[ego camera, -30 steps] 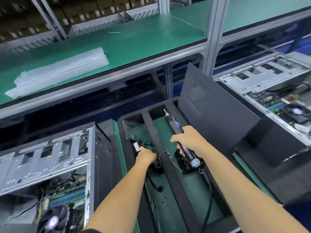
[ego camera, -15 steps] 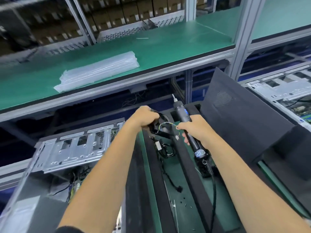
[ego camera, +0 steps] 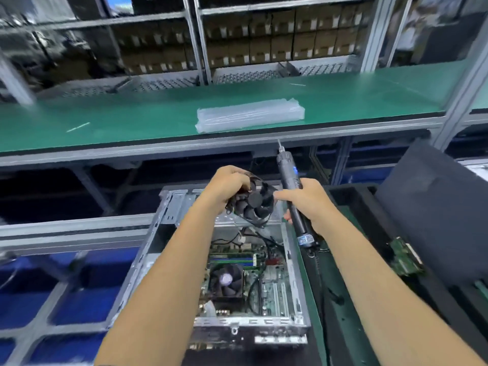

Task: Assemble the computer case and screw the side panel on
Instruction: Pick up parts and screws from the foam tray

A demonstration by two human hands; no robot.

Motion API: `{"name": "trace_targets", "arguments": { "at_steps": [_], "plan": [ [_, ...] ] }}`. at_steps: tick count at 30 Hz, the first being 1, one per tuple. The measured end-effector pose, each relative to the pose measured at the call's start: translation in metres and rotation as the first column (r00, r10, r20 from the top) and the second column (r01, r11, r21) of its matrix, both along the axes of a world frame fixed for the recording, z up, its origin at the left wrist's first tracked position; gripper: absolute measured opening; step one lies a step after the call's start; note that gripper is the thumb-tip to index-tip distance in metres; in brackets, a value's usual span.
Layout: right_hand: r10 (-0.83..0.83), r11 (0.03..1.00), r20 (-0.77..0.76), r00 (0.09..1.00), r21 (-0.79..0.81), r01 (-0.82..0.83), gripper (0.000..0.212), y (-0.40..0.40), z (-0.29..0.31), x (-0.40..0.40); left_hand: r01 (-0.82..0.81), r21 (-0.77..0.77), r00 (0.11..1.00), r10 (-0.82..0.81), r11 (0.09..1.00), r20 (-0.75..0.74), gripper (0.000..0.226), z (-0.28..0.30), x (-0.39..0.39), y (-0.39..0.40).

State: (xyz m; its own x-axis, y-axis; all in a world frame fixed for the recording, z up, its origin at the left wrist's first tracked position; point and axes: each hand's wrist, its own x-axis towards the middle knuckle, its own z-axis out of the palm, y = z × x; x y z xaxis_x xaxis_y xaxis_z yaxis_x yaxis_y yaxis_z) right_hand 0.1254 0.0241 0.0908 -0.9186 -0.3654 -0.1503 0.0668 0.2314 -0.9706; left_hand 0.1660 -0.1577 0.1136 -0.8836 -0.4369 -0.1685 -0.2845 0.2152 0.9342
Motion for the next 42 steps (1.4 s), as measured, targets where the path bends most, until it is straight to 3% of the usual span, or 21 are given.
{"name": "trace_targets", "arguments": {
  "at_steps": [6,11,14,17,21,25,28,29,31,32,34,35,39,42],
  "plan": [
    [0.078,0.980,-0.073,0.994,0.191,-0.062,0.030,-0.057,0.007,0.055,0.011,-0.077,0.999,-0.008,0.997,0.044,0.017,0.004,0.055,-0.053],
    [0.185,0.961,0.062,0.981,0.200,-0.194,0.032,-0.081,0.031,0.085,-0.008,-0.054,0.997,0.013,0.998,0.077,0.011,-0.003,0.078,-0.068],
    [0.225,0.951,0.071,0.972,0.202,-0.235,0.054,-0.089,0.038,0.097,-0.029,-0.050,0.992,0.035,0.998,0.122,0.009,-0.007,0.084,-0.071],
    [0.220,0.922,0.029,0.975,0.321,-0.218,0.073,-0.097,0.029,0.112,-0.100,-0.010,0.981,0.100,0.995,0.164,0.006,-0.013,0.087,-0.069],
    [0.270,0.879,-0.037,0.962,0.417,-0.231,0.065,-0.101,0.016,0.127,-0.205,0.105,0.965,0.183,0.973,0.189,0.013,-0.025,0.090,-0.060],
    [0.243,0.854,-0.142,0.960,0.500,-0.142,0.046,-0.099,0.004,0.125,-0.251,0.299,0.961,0.201,0.921,0.188,0.014,-0.034,0.091,-0.051],
    [0.187,0.890,-0.165,0.968,0.445,-0.096,0.035,-0.095,-0.004,0.119,-0.233,0.291,0.961,0.173,0.928,0.215,0.012,-0.035,0.095,-0.047],
    [0.173,0.906,-0.151,0.973,0.411,-0.097,0.032,-0.093,-0.007,0.116,-0.209,0.239,0.960,0.152,0.948,0.237,0.011,-0.034,0.097,-0.048],
    [0.161,0.929,-0.085,0.983,0.350,-0.122,0.029,-0.087,-0.009,0.107,-0.052,-0.024,0.952,0.056,0.998,0.301,0.012,-0.033,0.102,-0.054],
    [0.172,0.935,-0.038,0.984,0.322,-0.151,0.029,-0.084,-0.009,0.104,0.097,-0.203,0.940,-0.022,0.974,0.342,0.018,-0.032,0.104,-0.060],
    [0.226,0.930,0.039,0.973,0.288,-0.227,0.028,-0.078,-0.008,0.099,0.389,-0.444,0.883,-0.190,0.807,0.430,0.033,-0.030,0.111,-0.071],
    [0.253,0.923,0.073,0.965,0.281,-0.263,0.029,-0.077,-0.009,0.098,0.495,-0.440,0.838,-0.279,0.749,0.469,0.036,-0.028,0.115,-0.074],
    [0.328,0.905,0.171,0.929,0.224,-0.360,0.029,-0.079,-0.015,0.104,0.717,-0.012,0.617,-0.627,0.697,0.476,0.032,-0.031,0.128,-0.079],
    [0.363,0.879,0.242,0.900,0.231,-0.417,0.032,-0.082,-0.023,0.105,0.758,-0.018,0.581,-0.663,0.652,0.473,0.026,-0.044,0.132,-0.082]
  ]
}}
